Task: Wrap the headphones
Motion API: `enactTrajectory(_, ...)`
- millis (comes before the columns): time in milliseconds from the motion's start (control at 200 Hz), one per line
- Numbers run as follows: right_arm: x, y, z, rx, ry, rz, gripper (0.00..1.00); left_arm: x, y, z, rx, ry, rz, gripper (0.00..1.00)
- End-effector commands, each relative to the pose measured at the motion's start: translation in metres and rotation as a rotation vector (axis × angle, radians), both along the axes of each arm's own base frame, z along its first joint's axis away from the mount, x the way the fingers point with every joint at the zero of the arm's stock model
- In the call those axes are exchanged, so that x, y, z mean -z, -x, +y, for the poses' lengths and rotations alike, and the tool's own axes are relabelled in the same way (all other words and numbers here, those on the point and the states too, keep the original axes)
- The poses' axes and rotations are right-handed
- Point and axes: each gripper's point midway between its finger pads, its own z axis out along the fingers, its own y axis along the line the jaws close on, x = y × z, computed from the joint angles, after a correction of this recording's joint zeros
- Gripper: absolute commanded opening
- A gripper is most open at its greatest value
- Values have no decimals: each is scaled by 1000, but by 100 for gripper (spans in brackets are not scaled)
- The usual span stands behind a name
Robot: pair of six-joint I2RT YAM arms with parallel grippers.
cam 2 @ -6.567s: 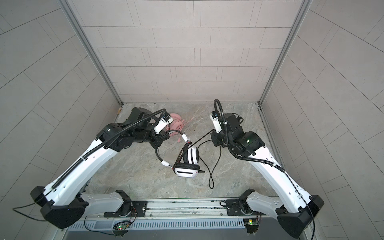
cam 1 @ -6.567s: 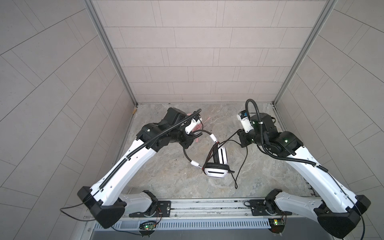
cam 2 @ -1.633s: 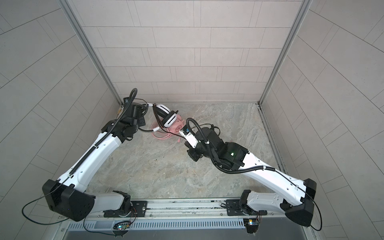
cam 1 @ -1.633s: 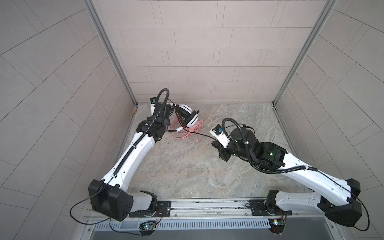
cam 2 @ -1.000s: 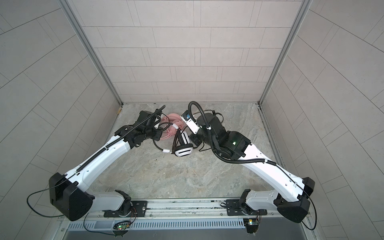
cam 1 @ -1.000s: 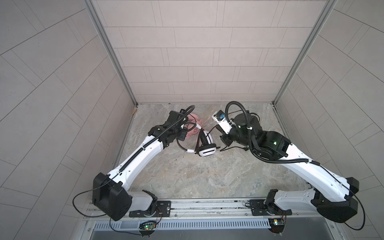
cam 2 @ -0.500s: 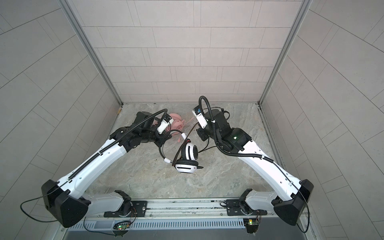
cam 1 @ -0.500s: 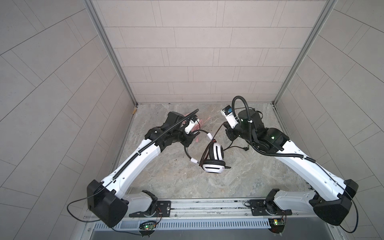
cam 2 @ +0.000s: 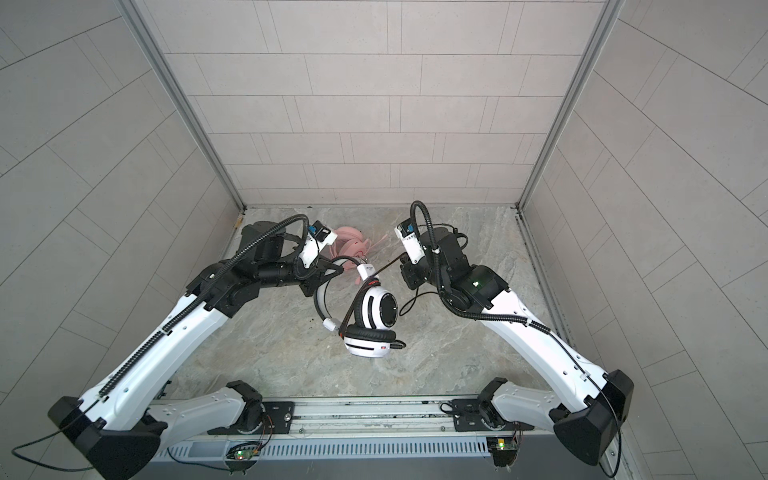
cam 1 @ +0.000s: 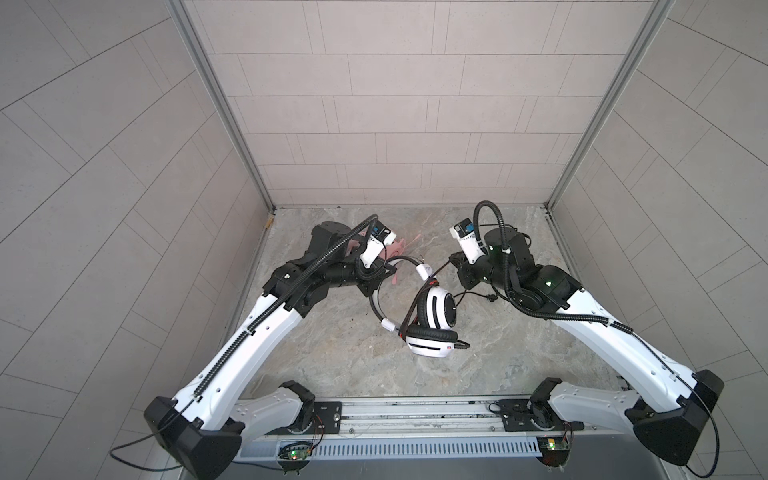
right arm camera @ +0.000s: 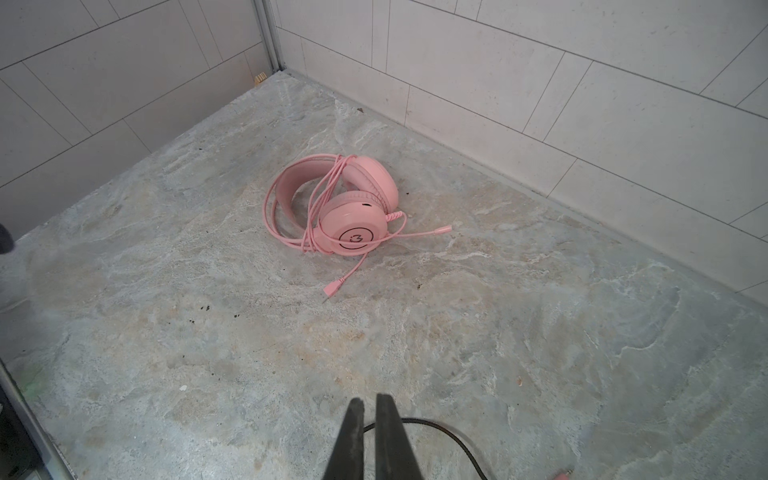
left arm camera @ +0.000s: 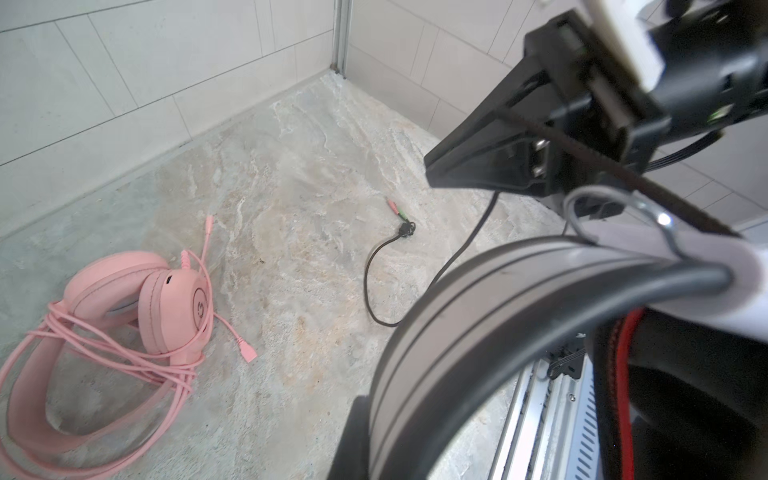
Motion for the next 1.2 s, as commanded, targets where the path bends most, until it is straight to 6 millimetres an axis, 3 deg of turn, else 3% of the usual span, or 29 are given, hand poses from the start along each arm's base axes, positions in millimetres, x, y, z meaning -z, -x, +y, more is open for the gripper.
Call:
enactTrajectory(0, -2, 1, 4, 3, -88, 14, 11, -65, 25, -13, 107, 193, -57, 0)
enactTrajectory(290, 16, 1, 18, -23, -178, 58, 13, -104, 37, -22, 172, 351, -31, 0)
enactTrajectory(480, 15, -15, 37, -30, -292, 53, 14, -133, 39, -27, 199, 449, -27, 0)
enactTrajectory(656, 18, -35, 58, -52, -348, 52, 14, -146, 40, -28, 202, 490, 5, 0)
enactTrajectory(976, 46, -65, 86, -71, -431, 90, 14, -163, 36, -22, 146, 483, -36, 0)
enactTrajectory(1196, 84, -76, 94, -58, -432, 140, 13, -183, 31, -20, 118, 502, -45, 0)
